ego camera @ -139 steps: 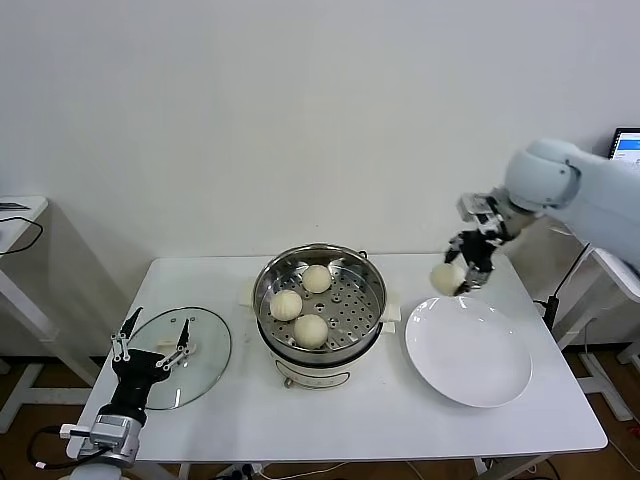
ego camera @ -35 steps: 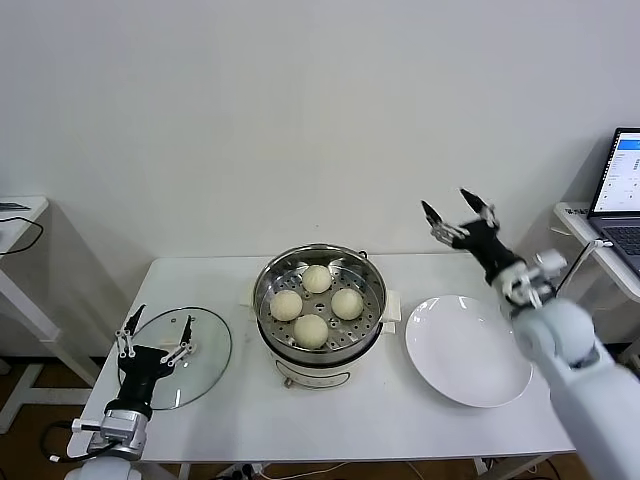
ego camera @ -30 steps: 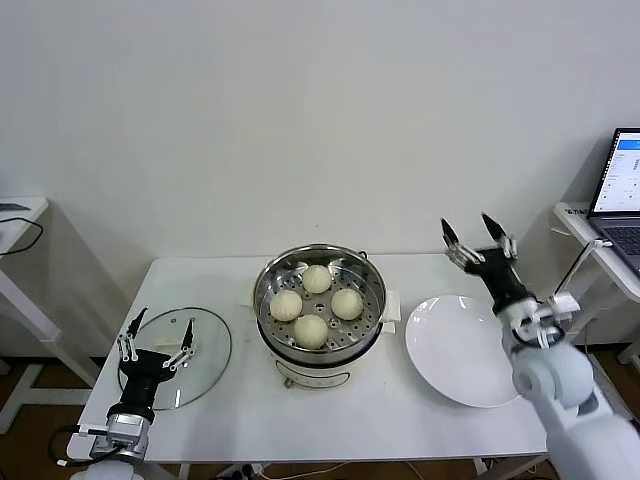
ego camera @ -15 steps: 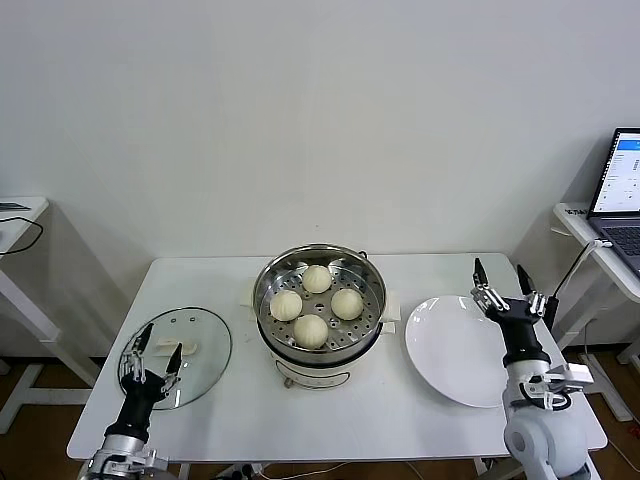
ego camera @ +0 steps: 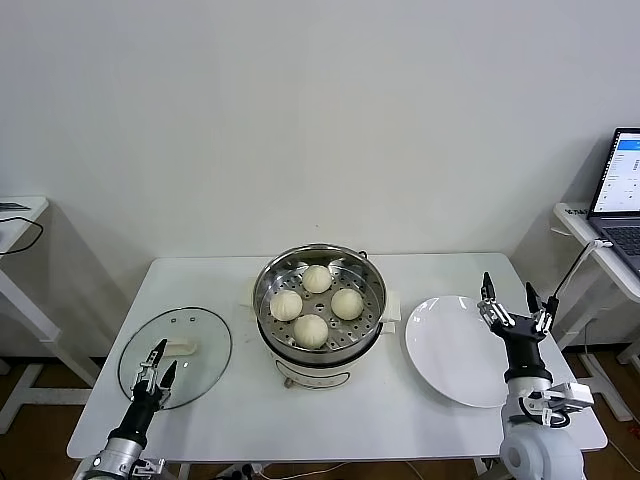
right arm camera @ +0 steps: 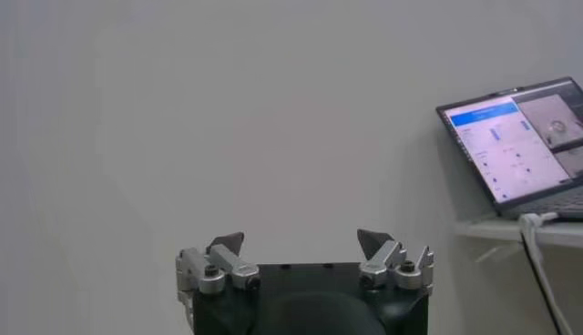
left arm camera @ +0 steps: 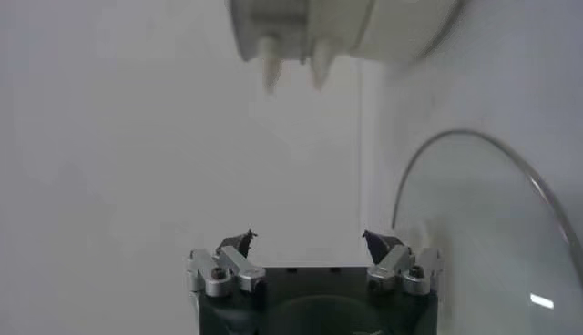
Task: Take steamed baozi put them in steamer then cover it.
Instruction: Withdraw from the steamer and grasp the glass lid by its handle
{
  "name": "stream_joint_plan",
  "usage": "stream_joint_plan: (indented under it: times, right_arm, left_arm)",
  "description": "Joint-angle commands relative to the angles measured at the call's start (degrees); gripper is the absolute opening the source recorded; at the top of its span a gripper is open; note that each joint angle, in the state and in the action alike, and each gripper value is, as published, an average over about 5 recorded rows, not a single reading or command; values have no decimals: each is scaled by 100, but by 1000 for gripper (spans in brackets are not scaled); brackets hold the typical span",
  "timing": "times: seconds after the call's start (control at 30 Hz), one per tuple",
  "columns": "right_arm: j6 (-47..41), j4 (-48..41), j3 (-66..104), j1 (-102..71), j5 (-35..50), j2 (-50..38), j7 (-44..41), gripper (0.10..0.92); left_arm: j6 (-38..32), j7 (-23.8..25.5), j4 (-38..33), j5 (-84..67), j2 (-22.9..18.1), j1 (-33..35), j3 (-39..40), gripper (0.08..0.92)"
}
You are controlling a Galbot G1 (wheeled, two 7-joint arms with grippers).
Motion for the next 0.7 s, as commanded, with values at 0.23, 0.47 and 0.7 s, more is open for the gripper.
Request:
stream_joint_plan:
  times: [0.23,0.47,0.7]
  right_arm:
    - [83,-27,51,-89,-77,108,35,823]
    - [118,-79,43,-95,-121,112,17,823]
    - [140,-112,6,-109,-203,126,14,823]
  left_arm:
    - [212,-147,883,522,4,-726,22,823]
    - [337,-133,1040,507,-31,-1035,44,823]
    - [326,-101,1364,469,-41,-1406,61,823]
